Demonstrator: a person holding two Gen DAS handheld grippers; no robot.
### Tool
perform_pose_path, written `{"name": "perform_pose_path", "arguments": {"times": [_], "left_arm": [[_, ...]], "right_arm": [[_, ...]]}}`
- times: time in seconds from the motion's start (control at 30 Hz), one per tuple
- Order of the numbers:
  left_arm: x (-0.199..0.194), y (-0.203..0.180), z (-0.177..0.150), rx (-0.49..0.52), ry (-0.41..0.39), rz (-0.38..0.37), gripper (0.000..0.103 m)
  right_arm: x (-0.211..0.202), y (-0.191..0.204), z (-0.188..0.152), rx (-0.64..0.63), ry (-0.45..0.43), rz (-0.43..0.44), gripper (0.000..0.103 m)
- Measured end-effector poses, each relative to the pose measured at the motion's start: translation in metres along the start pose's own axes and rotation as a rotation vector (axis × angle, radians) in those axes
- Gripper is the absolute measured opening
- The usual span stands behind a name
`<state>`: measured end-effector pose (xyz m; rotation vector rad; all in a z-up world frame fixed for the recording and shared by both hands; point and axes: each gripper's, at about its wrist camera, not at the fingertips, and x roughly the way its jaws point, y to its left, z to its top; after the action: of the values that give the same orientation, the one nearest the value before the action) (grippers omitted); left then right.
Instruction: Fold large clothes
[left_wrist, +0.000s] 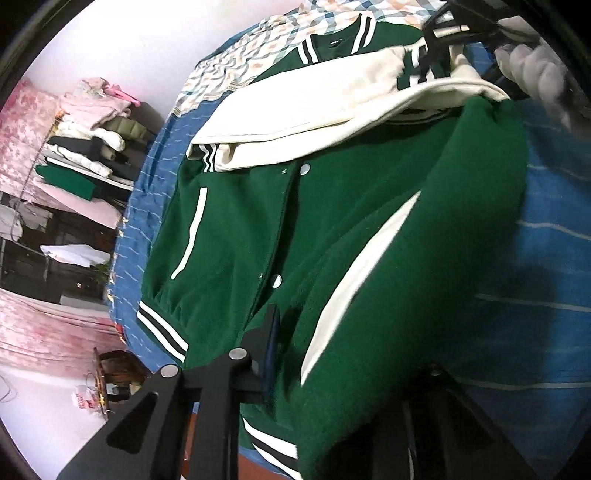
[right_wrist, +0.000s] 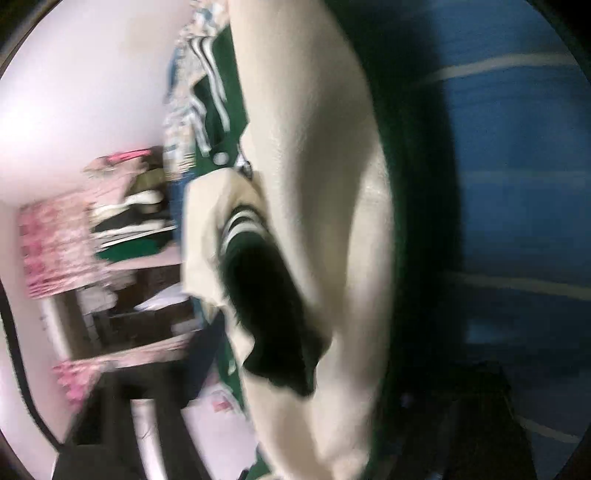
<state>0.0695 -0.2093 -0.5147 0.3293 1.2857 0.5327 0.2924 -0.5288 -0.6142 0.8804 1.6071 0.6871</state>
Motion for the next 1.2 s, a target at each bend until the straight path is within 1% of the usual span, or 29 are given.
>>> {"name": "perform_pose_path", "arguments": {"times": [0.03,0.07,0.1,0.17,0.23,0.33,0.37,0.43,0.47,0.53,0.57,0.67,0.73,0.77,0.8,0.83,0.9,0.93,0.97,1.0,1.03,1.07,1.1,1.13,1.17,1.2], "left_arm": [[0.000,0.005,0.001,-0.005,0.003,-0.014,0.022],[-0.001,0.013,0.002,-0.013,0.004,-0.031,0.022],[-0.003,0.023,0.005,-0.025,0.005,-0.056,0.022],[-0.004,0.042,0.008,-0.043,0.007,-0.097,0.022],[-0.004,0.069,0.014,-0.068,0.012,-0.152,0.022],[0.001,0.117,0.022,-0.122,0.024,-0.221,0.022],[0.004,0.131,0.025,-0.137,0.031,-0.237,0.022],[0.018,0.171,0.032,-0.184,0.051,-0.268,0.022],[0.024,0.183,0.034,-0.200,0.056,-0.273,0.023],[0.048,0.219,0.038,-0.250,0.081,-0.293,0.024],[0.063,0.236,0.039,-0.280,0.096,-0.294,0.024],[0.107,0.271,0.037,-0.334,0.145,-0.329,0.025],[0.142,0.293,0.032,-0.399,0.189,-0.379,0.025],[0.158,0.302,0.028,-0.439,0.212,-0.407,0.025],[0.181,0.314,0.023,-0.482,0.243,-0.437,0.028],[0.194,0.322,0.019,-0.511,0.255,-0.465,0.033],[0.228,0.347,0.003,-0.641,0.285,-0.571,0.042],[0.240,0.358,-0.005,-0.702,0.291,-0.615,0.051],[0.248,0.370,-0.012,-0.752,0.287,-0.631,0.057],[0.255,0.387,-0.021,-0.801,0.273,-0.625,0.060],[0.257,0.397,-0.025,-0.829,0.256,-0.626,0.064],[0.259,0.410,-0.032,-0.864,0.238,-0.619,0.068],[0.259,0.422,-0.039,-0.891,0.231,-0.603,0.069],[0.256,0.432,-0.047,-0.912,0.224,-0.587,0.070],[0.253,0.439,-0.053,-0.923,0.217,-0.571,0.071],[0.246,0.443,-0.061,-0.924,0.216,-0.542,0.071]], "right_arm": [[0.005,0.006,-0.004,0.014,-0.004,-0.019,0.032],[0.002,0.011,-0.006,0.048,-0.016,-0.025,0.029],[0.005,0.014,-0.008,0.060,-0.025,-0.032,0.026],[-0.005,0.034,-0.014,0.063,-0.050,-0.054,0.021],[-0.017,0.064,-0.021,0.042,-0.074,-0.071,0.019],[-0.018,0.108,-0.028,0.007,-0.103,-0.088,0.018],[-0.016,0.133,-0.031,-0.009,-0.111,-0.099,0.018],[-0.011,0.162,-0.034,-0.027,-0.120,-0.122,0.018],[-0.005,0.184,-0.034,-0.041,-0.118,-0.140,0.018],[0.016,0.224,-0.034,-0.077,-0.110,-0.191,0.018],[0.036,0.246,-0.032,-0.101,-0.100,-0.228,0.018],[0.083,0.285,-0.025,-0.135,-0.070,-0.292,0.018],[0.118,0.307,-0.023,-0.174,-0.051,-0.346,0.018],[0.146,0.319,-0.021,-0.199,-0.031,-0.380,0.018],[0.159,0.324,-0.021,-0.202,-0.024,-0.397,0.018],[0.181,0.330,-0.018,-0.199,-0.014,-0.416,0.018],[0.242,0.346,-0.011,-0.235,0.025,-0.499,0.019],[0.261,0.346,-0.010,-0.239,0.039,-0.535,0.025],[0.283,0.349,-0.007,-0.248,0.058,-0.556,0.033],[0.302,0.352,-0.004,-0.251,0.072,-0.557,0.040],[0.308,0.351,-0.004,-0.248,0.076,-0.560,0.051],[0.316,0.350,-0.003,-0.246,0.076,-0.544,0.054],[0.322,0.350,-0.004,-0.253,0.088,-0.492,0.054],[0.323,0.352,-0.005,-0.265,0.099,-0.419,0.054],[0.323,0.362,-0.008,-0.283,0.097,-0.361,0.055],[0.317,0.368,-0.013,-0.313,0.083,-0.321,0.057]]}}
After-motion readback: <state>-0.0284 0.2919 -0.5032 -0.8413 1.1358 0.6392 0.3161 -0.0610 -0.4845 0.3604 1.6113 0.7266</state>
